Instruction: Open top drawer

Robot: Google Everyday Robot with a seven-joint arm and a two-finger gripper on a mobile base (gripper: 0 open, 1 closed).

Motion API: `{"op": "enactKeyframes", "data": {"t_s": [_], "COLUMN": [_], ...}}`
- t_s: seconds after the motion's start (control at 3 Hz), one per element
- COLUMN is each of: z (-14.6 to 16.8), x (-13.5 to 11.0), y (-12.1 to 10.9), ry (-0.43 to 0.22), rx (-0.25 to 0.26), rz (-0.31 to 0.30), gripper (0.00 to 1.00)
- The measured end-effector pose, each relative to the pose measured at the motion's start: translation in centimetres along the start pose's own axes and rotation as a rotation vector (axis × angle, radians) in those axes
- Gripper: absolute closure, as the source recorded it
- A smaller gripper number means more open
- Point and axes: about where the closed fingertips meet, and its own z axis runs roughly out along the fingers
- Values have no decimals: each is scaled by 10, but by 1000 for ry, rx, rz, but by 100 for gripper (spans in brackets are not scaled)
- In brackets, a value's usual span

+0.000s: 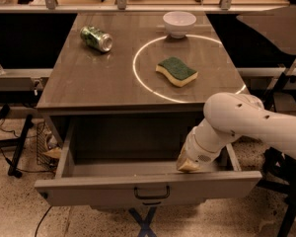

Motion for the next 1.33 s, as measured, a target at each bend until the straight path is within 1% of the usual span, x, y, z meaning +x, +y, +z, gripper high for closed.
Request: {"op": "enactKeyframes", "data": {"t_s": [0.33,0.67,1.33], "z": [-2,-6,-5], "x": [13,24,42], "y": [35,62,104], "ry": [29,50,93], "rx": [-36,-58,-116], "rz": [22,42,77], "gripper": [100,100,100]}}
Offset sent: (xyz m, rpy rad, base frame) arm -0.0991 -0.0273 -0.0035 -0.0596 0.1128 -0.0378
